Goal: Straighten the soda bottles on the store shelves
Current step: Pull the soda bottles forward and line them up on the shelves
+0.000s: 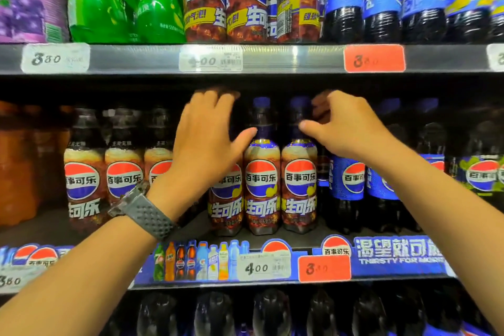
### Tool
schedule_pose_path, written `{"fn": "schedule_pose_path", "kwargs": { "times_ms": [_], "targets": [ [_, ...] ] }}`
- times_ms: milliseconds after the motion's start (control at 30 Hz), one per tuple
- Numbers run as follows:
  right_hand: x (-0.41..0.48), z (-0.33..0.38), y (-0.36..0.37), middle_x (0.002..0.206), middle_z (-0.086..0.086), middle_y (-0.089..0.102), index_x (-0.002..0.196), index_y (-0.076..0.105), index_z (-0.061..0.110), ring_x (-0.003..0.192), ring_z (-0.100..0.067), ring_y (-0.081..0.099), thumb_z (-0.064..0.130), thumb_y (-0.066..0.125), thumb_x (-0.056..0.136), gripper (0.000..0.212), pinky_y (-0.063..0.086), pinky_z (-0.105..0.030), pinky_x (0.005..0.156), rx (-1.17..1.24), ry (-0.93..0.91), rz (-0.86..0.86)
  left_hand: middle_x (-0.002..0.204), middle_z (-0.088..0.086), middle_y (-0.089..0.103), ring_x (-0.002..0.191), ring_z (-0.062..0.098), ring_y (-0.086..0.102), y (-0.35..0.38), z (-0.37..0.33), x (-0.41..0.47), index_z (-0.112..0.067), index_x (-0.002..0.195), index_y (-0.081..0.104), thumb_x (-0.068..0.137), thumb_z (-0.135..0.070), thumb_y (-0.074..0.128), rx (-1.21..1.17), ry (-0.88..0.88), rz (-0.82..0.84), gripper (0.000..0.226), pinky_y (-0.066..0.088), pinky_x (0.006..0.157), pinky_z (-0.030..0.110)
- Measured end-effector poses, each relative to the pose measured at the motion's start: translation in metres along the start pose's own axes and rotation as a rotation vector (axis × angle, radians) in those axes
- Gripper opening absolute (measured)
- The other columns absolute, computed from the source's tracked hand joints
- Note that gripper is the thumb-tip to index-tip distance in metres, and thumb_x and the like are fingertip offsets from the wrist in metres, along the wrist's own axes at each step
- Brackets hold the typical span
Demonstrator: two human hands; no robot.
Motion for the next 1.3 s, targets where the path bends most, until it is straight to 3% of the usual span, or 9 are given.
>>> {"fn": "schedule_pose_path", "kwargs": {
  "times_ms": [100,233,367,467,700,833,933,1033,1300],
  "targets": [
    [-0.009,0.0,0.013,0.102,-0.01,0.066,0.115,0.055,0.007,0.094,-0.028,0.062,0.047,0.073,0.074,0.06,0.05,-0.036,0.077,-0.089,0.032,0.072,0.118,0.007,0.054,0.104,0.029,0.047,0.004,-0.021,0.004,-0.012,0.124,0.055,0.078,-0.044,0.068,0.02,0.205,0.036,0.058,0.044,0.084,0.041],
    [-0.012,0.002,0.021,0.098,-0.014,0.063,0.093,0.045,0.012,0.086,-0.032,0.059,0.052,0.073,0.073,0.052,0.035,-0.031,0.061,-0.163,0.064,0.068,0.138,0.004,0.045,0.12,0.027,0.042,0.018,-0.029,-0.001,-0.017,0.135,0.049,0.078,-0.045,0.069,0.048,0.28,0.209,0.066,0.042,0.095,0.039],
    [-0.012,0.001,0.023,0.111,-0.017,0.062,0.115,0.052,0.006,0.1,-0.036,0.06,0.047,0.075,0.073,0.063,0.047,-0.035,0.071,-0.199,0.067,0.122,0.144,0.005,0.042,0.129,0.027,0.037,0.023,-0.026,-0.005,-0.017,0.129,0.054,0.078,-0.045,0.07,0.074,0.293,0.25,0.061,0.043,0.095,0.04],
    [-0.012,0.003,0.019,0.112,-0.015,0.062,0.114,0.054,0.007,0.099,-0.034,0.06,0.047,0.076,0.072,0.062,0.051,-0.04,0.081,-0.157,0.094,0.117,0.142,0.006,0.044,0.129,0.028,0.038,0.024,-0.025,-0.006,-0.016,0.124,0.057,0.077,-0.045,0.071,0.068,0.286,0.245,0.057,0.046,0.091,0.041],
    [-0.015,0.003,0.016,0.105,-0.01,0.066,0.111,0.059,0.006,0.093,-0.027,0.063,0.046,0.077,0.07,0.061,0.053,-0.042,0.081,-0.099,0.108,0.106,0.144,0.005,0.042,0.131,0.027,0.035,0.027,-0.025,-0.009,-0.017,0.125,0.057,0.081,-0.042,0.067,0.008,0.279,0.242,0.052,0.046,0.093,0.041],
    [-0.021,-0.007,-0.008,0.102,-0.001,0.069,0.117,0.062,0.011,0.093,-0.015,0.065,0.034,0.073,0.078,0.046,0.052,-0.031,0.087,-0.001,0.059,-0.012,0.139,0.005,0.046,0.127,0.025,0.039,0.024,-0.027,-0.009,-0.016,0.125,0.057,0.085,-0.032,0.065,-0.113,0.271,0.186,0.044,0.043,0.096,0.04],
    [-0.028,-0.027,-0.037,0.088,0.007,0.069,0.104,0.068,0.016,0.082,-0.007,0.065,0.027,0.069,0.082,0.024,0.047,-0.017,0.078,-0.013,0.076,-0.098,0.129,0.005,0.053,0.118,0.024,0.046,0.021,-0.037,-0.005,-0.013,0.122,0.06,0.086,-0.023,0.065,-0.289,0.243,0.136,0.037,0.04,0.097,0.033],
    [-0.035,-0.054,-0.06,0.089,0.008,0.067,0.102,0.068,0.017,0.078,-0.006,0.061,0.025,0.067,0.084,0.02,0.039,-0.009,0.07,-0.061,0.139,-0.158,0.123,0.001,0.055,0.113,0.02,0.049,0.023,-0.058,0.003,-0.014,0.122,0.059,0.087,-0.021,0.063,-0.398,0.22,0.154,0.036,0.036,0.095,0.025],
    [-0.03,-0.124,-0.086,0.112,-0.007,0.065,0.118,0.058,0.011,0.103,-0.026,0.06,0.032,0.061,0.087,0.038,0.045,-0.032,0.087,-0.123,0.177,-0.174,0.125,0.008,0.056,0.114,0.023,0.053,0.05,-0.129,0.018,-0.01,0.133,0.049,0.086,-0.032,0.065,-0.434,0.082,0.23,0.054,0.04,0.099,0.031]
  ]
}}
Point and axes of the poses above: each hand's wrist, its own x-axis towards the middle knuckle, its own y-axis out of the palm, z = x × y, the point moved 1 cm from there along x, towards the middle knuckle
